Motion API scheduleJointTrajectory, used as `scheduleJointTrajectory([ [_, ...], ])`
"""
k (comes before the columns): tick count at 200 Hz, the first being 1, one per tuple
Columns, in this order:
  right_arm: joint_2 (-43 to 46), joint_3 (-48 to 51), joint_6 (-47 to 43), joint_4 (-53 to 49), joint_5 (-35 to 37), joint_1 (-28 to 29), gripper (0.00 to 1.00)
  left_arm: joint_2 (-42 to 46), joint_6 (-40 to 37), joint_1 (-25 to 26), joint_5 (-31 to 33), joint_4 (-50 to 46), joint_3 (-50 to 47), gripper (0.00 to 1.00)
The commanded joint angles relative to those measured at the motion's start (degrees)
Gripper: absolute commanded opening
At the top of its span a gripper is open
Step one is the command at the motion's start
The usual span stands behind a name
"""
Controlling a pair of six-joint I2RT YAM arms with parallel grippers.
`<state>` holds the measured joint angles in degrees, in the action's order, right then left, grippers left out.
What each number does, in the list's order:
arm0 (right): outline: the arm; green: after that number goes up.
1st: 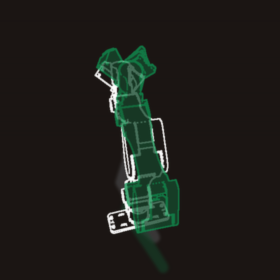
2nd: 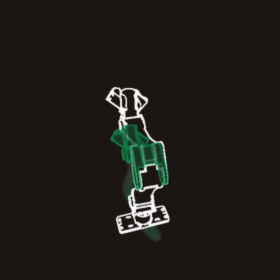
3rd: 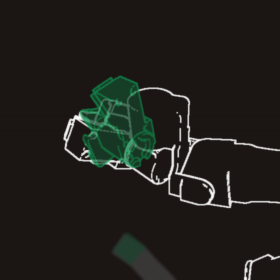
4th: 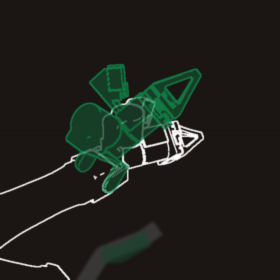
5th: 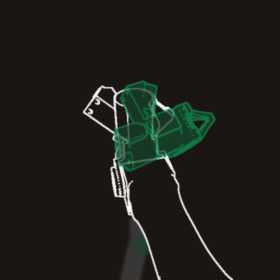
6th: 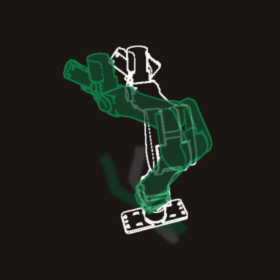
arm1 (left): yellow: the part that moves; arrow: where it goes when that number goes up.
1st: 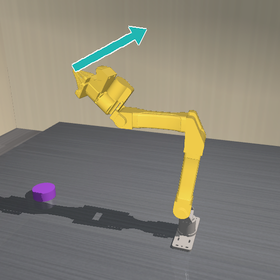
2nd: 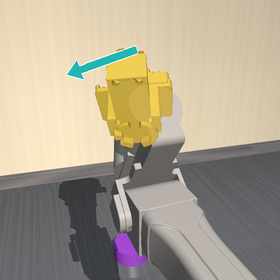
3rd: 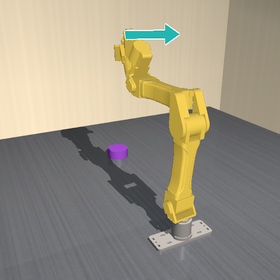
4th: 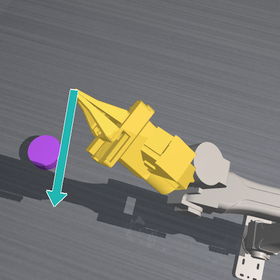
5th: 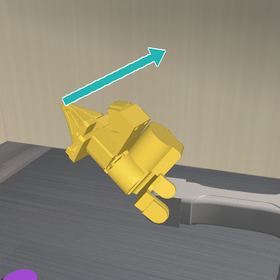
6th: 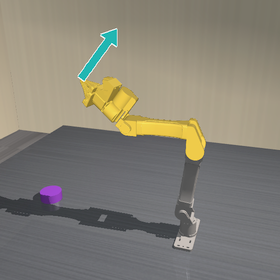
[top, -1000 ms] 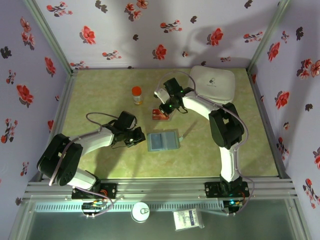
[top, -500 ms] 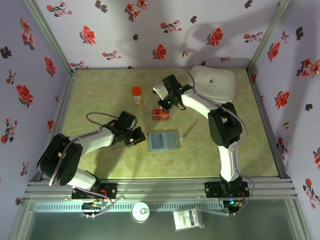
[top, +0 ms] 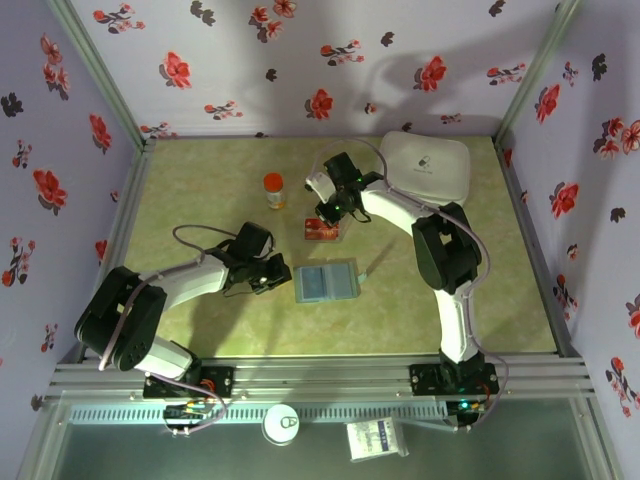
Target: Take the credit cards out of the card holder
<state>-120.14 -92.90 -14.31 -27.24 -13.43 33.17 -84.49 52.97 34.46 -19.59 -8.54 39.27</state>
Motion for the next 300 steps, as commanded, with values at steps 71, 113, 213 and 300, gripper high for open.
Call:
scheduleJointTrajectory([
  [71, 4.5, 4.2, 2.2, 1.4, 1.1, 0.4, 0.0, 0.0, -0.2, -0.3, -0.8, 0.7, -0.8, 0.06],
  [113, 2.4, 6.1, 3.1, 1.3, -1.2, 0.4, 0.0, 0.0, -0.1, -0.4, -0.8, 1.2, -1.3, 0.06],
  [213, 9.2, 5.0, 3.5, 0.7, 2.9, 0.9, 0.0, 0.1, 0.0, -0.2, -1.2, 1.4, -0.4, 0.06],
  [300, 20.9, 17.5, 21.3, 2.9, 5.8, 5.4, 0.08, -2.0, 0.9, 2.7, -1.0, 2.1, 1.9, 0.05],
])
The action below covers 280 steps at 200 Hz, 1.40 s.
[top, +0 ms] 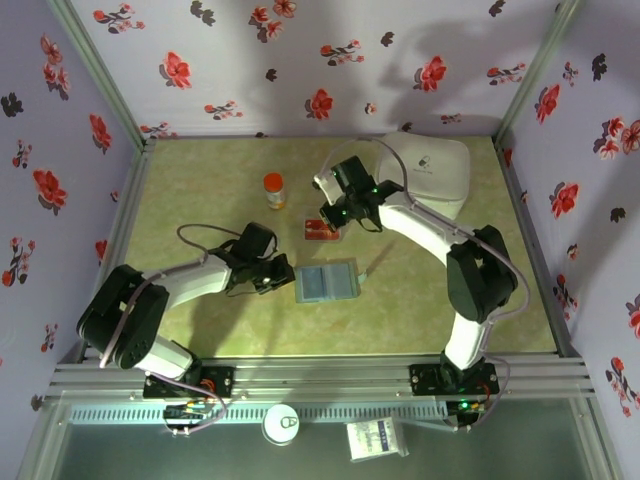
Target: Take the credit cards out of the card holder
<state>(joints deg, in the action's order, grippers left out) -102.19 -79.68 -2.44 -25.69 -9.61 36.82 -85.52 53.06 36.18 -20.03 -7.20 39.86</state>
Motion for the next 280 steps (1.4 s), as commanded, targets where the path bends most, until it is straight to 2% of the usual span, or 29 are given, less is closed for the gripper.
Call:
scheduleJointTrajectory([
  [1, 3.2, 4.4, 9.9, 1.5, 2.0, 1.8, 0.08, -1.0, 0.8, 1.1, -0.5, 0.8, 1.3, 0.05],
  [54, 10.5, 15.7, 24.1, 7.3, 4.3, 6.6, 0.09, -2.8, 1.4, 3.3, -0.3, 0.8, 1.8, 0.02],
  [142, 17.9, 22.7, 33.3, 5.9, 7.9, 9.2, 0.09, -4.4, 1.0, 4.1, 1.9, -2.9, 0.8, 0.0],
  [219, 14.5, 21.7, 44.0, 3.5, 3.8, 11.3, 0.1, -4.2, -0.6, 3.5, 3.9, -5.2, 1.4, 0.0],
  [280, 8.1, 21.8, 49.6, 10.1, -2.1, 13.2, 0.27, -3.5, -1.3, 2.8, 4.0, -5.9, 1.4, 0.0],
])
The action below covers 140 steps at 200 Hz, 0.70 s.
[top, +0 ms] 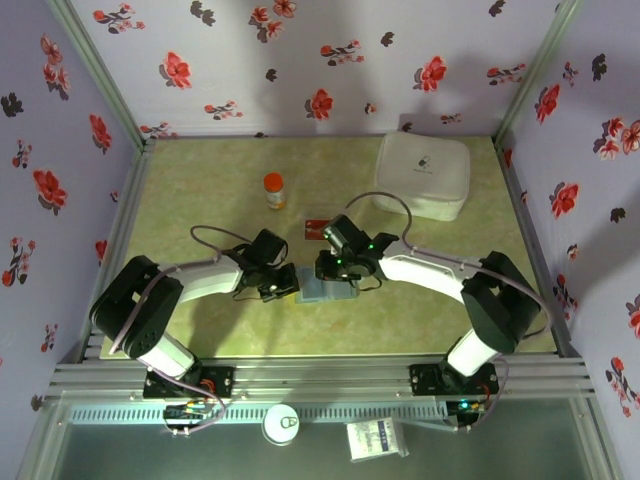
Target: Take the credit cards out of the card holder
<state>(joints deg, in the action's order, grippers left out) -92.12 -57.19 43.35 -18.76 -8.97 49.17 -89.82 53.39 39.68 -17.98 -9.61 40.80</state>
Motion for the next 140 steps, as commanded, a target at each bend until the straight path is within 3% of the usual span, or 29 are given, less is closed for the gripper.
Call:
scheduleJointTrajectory([
  [1, -2.1, -0.8, 3.9, 3.2, -2.8, 0.9, 0.27, 0.9, -1.6, -0.7, 1.9, -3.5, 0.5, 0.0],
  [50, -6.9, -2.4, 4.6, 4.3, -3.5, 1.1, 0.35, 1.7, -1.8, -1.3, 2.2, -3.6, -0.1, 0.0],
  [140, -11.2, -3.5, 5.2, 6.7, -6.2, 1.2, 0.25, 2.0, -2.6, -2.4, 2.0, -4.2, -0.2, 0.0],
])
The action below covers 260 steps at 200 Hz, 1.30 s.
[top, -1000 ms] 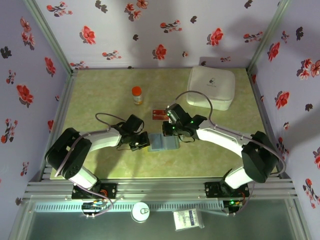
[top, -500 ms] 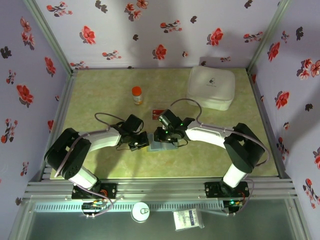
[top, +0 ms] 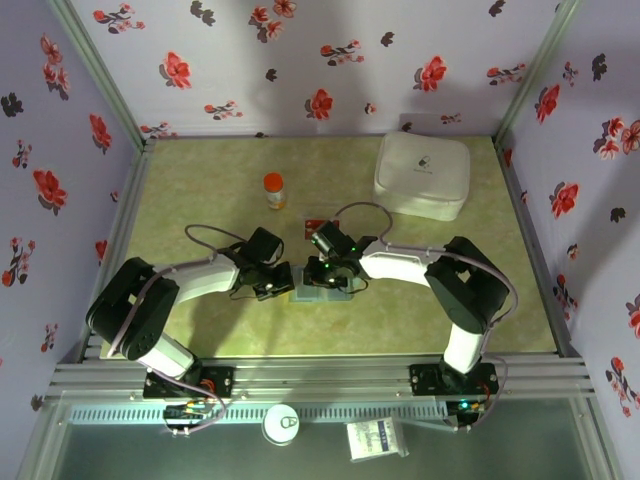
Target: Take the credit cards out of the card holder
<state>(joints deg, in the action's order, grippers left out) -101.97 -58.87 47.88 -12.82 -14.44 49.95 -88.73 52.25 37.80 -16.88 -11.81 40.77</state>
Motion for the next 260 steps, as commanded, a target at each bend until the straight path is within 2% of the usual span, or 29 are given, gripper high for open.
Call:
scheduleJointTrajectory([
  [1, -1.3, -1.8, 0.7, 0.7, -0.7, 0.4, 0.25, 0.9, -1.4, -0.5, 0.9, -2.0, -0.2, 0.0],
  [99, -0.2, -0.8, 1.2, -1.8, 1.6, 0.4, 0.26, 1.7, -0.9, -0.5, 0.0, -1.7, -0.9, 0.0],
  [151, 0.3, 0.6, 3.1, 5.1, -2.7, 0.4, 0.2, 1.3, -0.4, -0.5, -1.0, -0.4, -1.8, 0.01],
  [260, -2.5, 0.4, 2.1, 0.8, -0.9, 0.4, 0.22, 1.9, -0.3, -0.5, -1.1, -0.7, -2.5, 0.01],
])
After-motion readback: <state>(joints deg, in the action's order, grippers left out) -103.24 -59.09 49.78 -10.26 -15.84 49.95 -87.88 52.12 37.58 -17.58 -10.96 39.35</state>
